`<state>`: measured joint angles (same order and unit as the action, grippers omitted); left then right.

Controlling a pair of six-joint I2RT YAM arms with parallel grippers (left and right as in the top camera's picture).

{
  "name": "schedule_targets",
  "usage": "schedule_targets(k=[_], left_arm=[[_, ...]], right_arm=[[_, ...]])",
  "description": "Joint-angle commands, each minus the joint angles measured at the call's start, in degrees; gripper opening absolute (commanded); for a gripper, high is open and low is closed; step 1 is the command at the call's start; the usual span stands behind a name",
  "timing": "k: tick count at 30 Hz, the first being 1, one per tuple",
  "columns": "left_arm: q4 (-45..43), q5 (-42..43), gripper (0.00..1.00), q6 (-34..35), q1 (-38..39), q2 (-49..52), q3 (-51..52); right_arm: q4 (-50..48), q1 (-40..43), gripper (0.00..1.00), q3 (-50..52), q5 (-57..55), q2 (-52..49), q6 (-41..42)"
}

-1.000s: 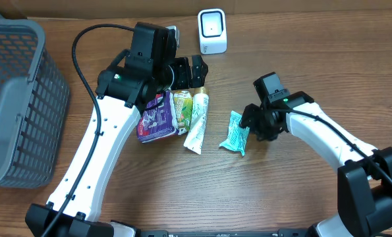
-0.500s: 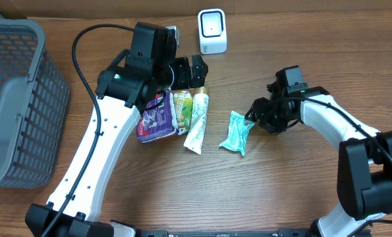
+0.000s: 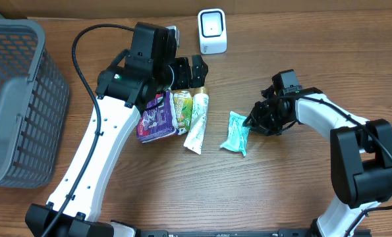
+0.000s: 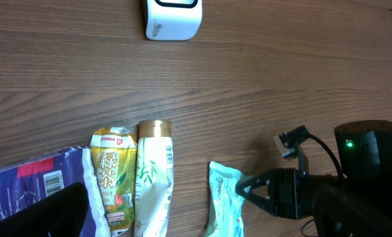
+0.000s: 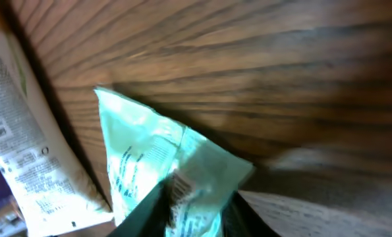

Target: Scan the item barcode

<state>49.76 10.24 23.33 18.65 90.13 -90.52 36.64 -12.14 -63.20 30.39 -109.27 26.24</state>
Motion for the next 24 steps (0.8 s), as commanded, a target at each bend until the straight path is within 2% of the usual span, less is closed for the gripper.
schedule_targets(k=[1,2,3,10,14,15,16,17,19,20,23,24], left_arm=[[-0.04,-0.17,1.0,-1.73,0.0,0.26,-0.17],[-0.04,-0.15,1.0,-1.73,0.0,0.24,-0.17],[-0.04,-0.15,1.0,-1.73,0.0,0.26,-0.17],[-0.04,-0.15,1.0,-1.73,0.0,0.24,-0.17],[-0.04,-0.15,1.0,-1.73,0.0,0.24,-0.17],[-0.04,-0.15,1.0,-1.73,0.0,0.24,-0.17],[-0.04,-0.15,1.0,-1.73,0.0,0.26,-0.17],[-0.07,-0.15,1.0,-1.73,0.0,0.24,-0.17],[-0.04,-0.15,1.0,-1.73,0.0,0.26,-0.17],[-0.04,-0.15,1.0,-1.73,0.0,0.24,-0.17],[-0.04,-0.15,1.0,-1.73,0.0,0.24,-0.17],[-0.04,-0.15,1.0,-1.73,0.0,0.24,-0.17]], right_arm=[[-0.48,-0.04,0.16,0.17,-0.98,-0.9,0.2],[-0.85,0.35,0.08,-0.07,-1.18,-0.9,-1.29],[-1.09,0.83,0.04,-0.48,-1.18,-0.9,-3.32],[5.62,4.24,0.04,-11.21,-1.92,-0.79,-29.42],[6.49,4.02,0.04,-18.03,-5.55,-0.79,-35.78],[6.08,3.91,0.16,-19.15,-5.79,-0.79,-35.98],[5.6,3.85,0.44,-20.26,-5.75,-0.79,-35.89],[5.33,3.85,0.61,-20.79,-5.7,-0.79,-35.56],[5.01,3.87,0.67,-21.81,-5.7,-0.79,-34.42],[4.85,3.87,0.67,-22.1,-5.7,-0.79,-32.96],[3.96,3.85,0.48,-22.12,-5.73,-0.79,-25.83],[3.74,3.78,0.36,-22.12,-5.75,-0.79,-23.02]])
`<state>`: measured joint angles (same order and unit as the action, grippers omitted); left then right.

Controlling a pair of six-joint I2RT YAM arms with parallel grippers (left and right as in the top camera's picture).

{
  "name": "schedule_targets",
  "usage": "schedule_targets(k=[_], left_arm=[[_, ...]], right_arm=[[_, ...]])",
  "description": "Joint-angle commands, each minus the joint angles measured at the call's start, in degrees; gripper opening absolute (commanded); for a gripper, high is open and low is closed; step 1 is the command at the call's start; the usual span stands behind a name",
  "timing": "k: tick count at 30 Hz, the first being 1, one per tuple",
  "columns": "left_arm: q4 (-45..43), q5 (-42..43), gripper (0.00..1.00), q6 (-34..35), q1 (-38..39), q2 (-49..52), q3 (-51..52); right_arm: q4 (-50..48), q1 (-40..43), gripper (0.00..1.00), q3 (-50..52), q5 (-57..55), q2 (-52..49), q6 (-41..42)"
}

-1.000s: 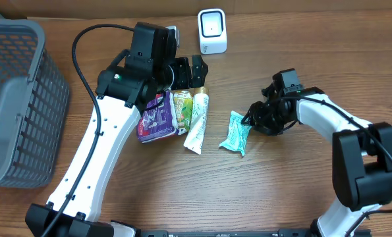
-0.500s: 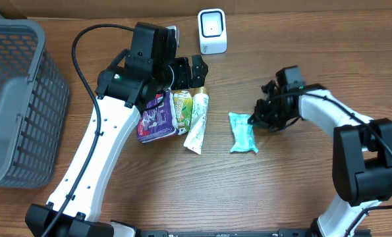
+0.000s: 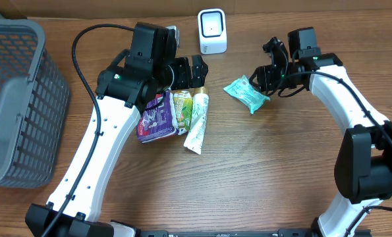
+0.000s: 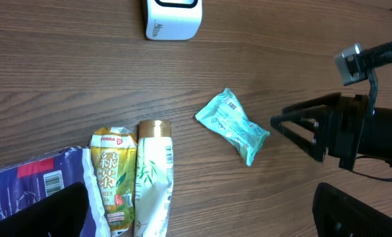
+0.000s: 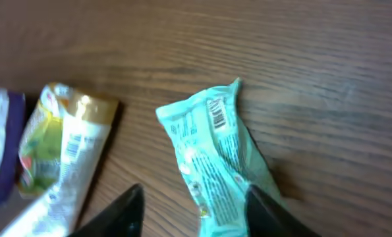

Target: Scan the item barcode

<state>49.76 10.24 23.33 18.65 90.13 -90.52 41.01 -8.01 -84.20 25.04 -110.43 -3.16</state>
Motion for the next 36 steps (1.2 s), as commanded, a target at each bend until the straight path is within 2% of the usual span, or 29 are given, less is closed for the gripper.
schedule_targets(k=[1,3,6,10,12,18,22,25,29,33,35,36], left_arm=[[-0.04,-0.15,1.0,-1.73,0.0,0.26,-0.17],[-0.04,-0.15,1.0,-1.73,0.0,0.24,-0.17],[-0.04,-0.15,1.0,-1.73,0.0,0.26,-0.17],[-0.04,-0.15,1.0,-1.73,0.0,0.24,-0.17],[-0.04,-0.17,1.0,-1.73,0.0,0.26,-0.17],[-0.04,-0.15,1.0,-1.73,0.0,0.26,-0.17],[-0.09,-0.17,1.0,-1.7,0.0,0.24,-0.17],[-0.15,-0.17,1.0,-1.7,0.0,0.26,-0.17],[-0.13,-0.17,1.0,-1.7,0.0,0.24,-0.17],[-0.13,-0.17,1.0,-1.7,0.02,0.24,-0.17],[-0.13,-0.17,1.0,-1.7,0.0,0.26,-0.17],[-0.13,-0.17,1.0,-1.7,0.0,0.26,-0.17]], right_arm=[[-0.87,-0.44,0.27,-1.05,-0.48,0.35,9.75],[-1.38,-1.03,0.18,-0.87,-2.19,0.31,16.79],[-3.21,-3.26,0.14,-0.15,-6.58,-0.33,26.4],[-5.86,-7.82,0.04,1.9,-17.97,-1.79,40.13],[-7.15,-9.51,0.04,3.08,-21.05,-2.69,45.18],[-6.67,-11.02,0.04,3.41,-23.08,-7.04,52.98],[-5.7,-10.99,0.04,3.41,-22.45,-9.18,52.54],[-1.33,-10.99,0.04,3.37,-21.27,-9.09,48.85],[5.14,-9.94,0.04,3.08,-19.23,-9.07,41.83],[10.38,-6.91,0.04,2.4,-16.83,-9.05,30.53],[12.72,-4.9,0.11,1.29,-15.3,-9.05,23.78],[13.7,-3.91,0.19,0.66,-14.69,-9.05,21.14]])
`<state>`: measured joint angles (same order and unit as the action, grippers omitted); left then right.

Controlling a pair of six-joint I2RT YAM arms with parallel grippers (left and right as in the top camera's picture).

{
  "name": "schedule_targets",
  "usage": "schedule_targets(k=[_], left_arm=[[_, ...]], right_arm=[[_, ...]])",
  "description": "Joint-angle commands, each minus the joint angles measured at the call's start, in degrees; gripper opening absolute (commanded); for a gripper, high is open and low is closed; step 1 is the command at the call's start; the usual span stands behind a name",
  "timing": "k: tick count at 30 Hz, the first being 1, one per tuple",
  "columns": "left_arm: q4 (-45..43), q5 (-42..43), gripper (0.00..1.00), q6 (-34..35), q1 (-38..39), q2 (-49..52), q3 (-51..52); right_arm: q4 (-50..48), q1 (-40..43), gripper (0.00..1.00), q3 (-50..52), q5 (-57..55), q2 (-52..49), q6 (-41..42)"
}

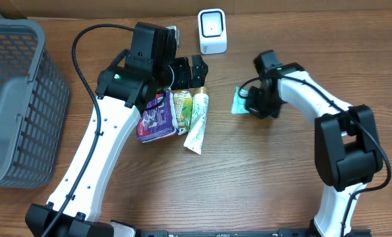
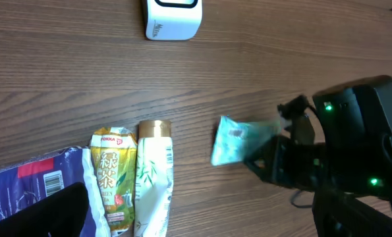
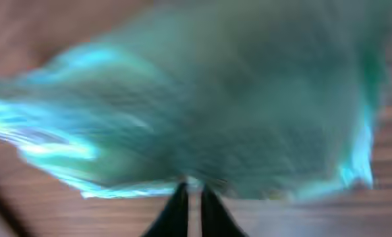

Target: Scan the item barcode

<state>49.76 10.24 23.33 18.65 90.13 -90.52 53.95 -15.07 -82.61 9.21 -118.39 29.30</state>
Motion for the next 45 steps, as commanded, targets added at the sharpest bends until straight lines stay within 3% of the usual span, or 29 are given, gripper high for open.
schedule_targets(k=[1,9,11,12,15,20,29,39,43,45], left_arm=[[-0.13,-0.17,1.0,-1.73,0.0,0.24,-0.17],[-0.13,-0.17,1.0,-1.7,0.0,0.24,-0.17],[-0.13,-0.17,1.0,-1.7,0.0,0.26,-0.17],[0.04,-0.13,1.0,-1.73,0.0,0.26,-0.17],[0.74,-0.33,1.0,-1.9,0.0,0.24,-0.17],[1.57,-5.29,1.0,-9.01,-0.02,0.07,-0.87],[13.07,-23.19,1.0,-6.19,-0.44,0.07,-8.2],[14.53,-24.15,1.0,-6.21,-0.42,0.28,-8.15],[14.53,-24.15,1.0,-6.21,-0.39,0.28,-8.15],[14.53,-24.15,1.0,-6.21,-0.39,0.28,-8.15]], right_arm=[[1.81,4.33,0.27,-1.86,1.62,-1.09,-13.7],[10.23,11.1,0.45,-13.27,10.21,0.37,-25.14],[10.71,12.52,0.58,-15.3,10.43,1.36,-25.14],[10.51,13.25,0.7,-15.82,11.1,1.64,-25.44],[9.55,14.84,0.8,-15.78,14.99,1.2,-29.42],[8.87,15.19,0.81,-14.71,18.14,-2.93,-34.69],[6.99,15.15,0.76,-14.47,23.52,-11.26,-39.1],[3.52,14.71,0.75,-14.08,31.61,-16.26,-40.26],[3.91,13.11,0.66,-14.08,33.53,-18.86,-39.36],[4.2,12.35,0.51,-14.08,33.31,-19.96,-38.25]])
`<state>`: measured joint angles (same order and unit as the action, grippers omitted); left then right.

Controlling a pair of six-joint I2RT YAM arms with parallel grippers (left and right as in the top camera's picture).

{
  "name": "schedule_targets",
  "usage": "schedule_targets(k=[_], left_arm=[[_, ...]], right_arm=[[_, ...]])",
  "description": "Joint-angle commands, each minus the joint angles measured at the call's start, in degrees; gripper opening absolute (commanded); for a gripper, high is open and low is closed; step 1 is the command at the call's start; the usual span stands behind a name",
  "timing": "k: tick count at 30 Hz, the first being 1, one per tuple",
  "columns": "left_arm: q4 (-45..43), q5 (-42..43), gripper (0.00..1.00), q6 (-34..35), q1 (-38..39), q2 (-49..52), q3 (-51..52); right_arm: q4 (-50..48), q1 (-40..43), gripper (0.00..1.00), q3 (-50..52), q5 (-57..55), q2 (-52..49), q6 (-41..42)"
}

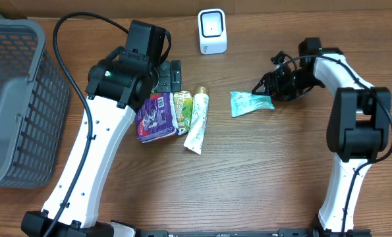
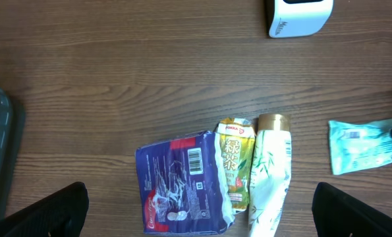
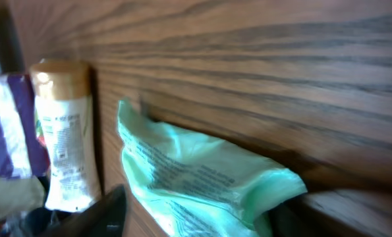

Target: Scan the item barcode

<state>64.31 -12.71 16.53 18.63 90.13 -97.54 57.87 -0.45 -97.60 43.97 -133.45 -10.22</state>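
Observation:
The teal packet (image 1: 250,103) lies flat on the table, right of the other goods; it also shows at the right edge of the left wrist view (image 2: 367,145). My right gripper (image 1: 272,91) is at the packet's right end, open, its fingers spread on either side of the packet (image 3: 202,178). The white barcode scanner (image 1: 212,31) stands at the back of the table, seen again in the left wrist view (image 2: 299,16). My left gripper (image 1: 168,76) hangs open above the purple pack, with nothing between its fingers.
A purple pack (image 1: 155,117), a green tea pouch (image 1: 181,112) and a white tube (image 1: 197,120) lie side by side at the middle. A grey mesh basket (image 1: 11,99) fills the left side. Bare wood lies in front of the goods.
My right gripper was shut on the teal packet; now it is open and the packet lies flat on the table. My left gripper has shifted left and higher, so its view takes in more.
My right gripper was shut on the teal packet at mid table. Then the packet was nearer the scanner, barcode side up. Then the gripper was shut on it right of the tube. Now it lies there, let go.

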Motion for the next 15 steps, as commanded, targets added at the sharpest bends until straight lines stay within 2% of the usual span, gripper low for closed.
schedule_targets(k=[1,2,3,5,9,15], left_arm=[[-0.02,-1.22,1.0,0.59,-0.37,0.28,-1.14],[-0.02,-1.2,1.0,0.59,-0.37,0.28,-1.14],[-0.02,-1.2,1.0,0.59,-0.37,0.28,-1.14],[-0.04,-1.2,1.0,0.59,-0.37,0.28,-1.14],[-0.02,-1.2,1.0,0.59,-0.33,0.28,-1.14],[-0.02,-1.2,1.0,0.59,-0.33,0.28,-1.14]], right_arm=[[0.44,-2.54,0.35,0.92,-1.44,-5.16,1.44],[0.57,-2.62,0.18,0.92,-1.42,-5.35,1.42],[0.68,-2.6,0.11,0.92,-1.38,-5.35,1.55],[0.59,-2.6,0.05,0.9,-1.4,-5.35,2.82],[-0.04,-2.05,0.04,0.87,-0.76,-5.31,6.88],[1.9,-0.63,0.04,0.74,3.69,-0.24,5.66]])
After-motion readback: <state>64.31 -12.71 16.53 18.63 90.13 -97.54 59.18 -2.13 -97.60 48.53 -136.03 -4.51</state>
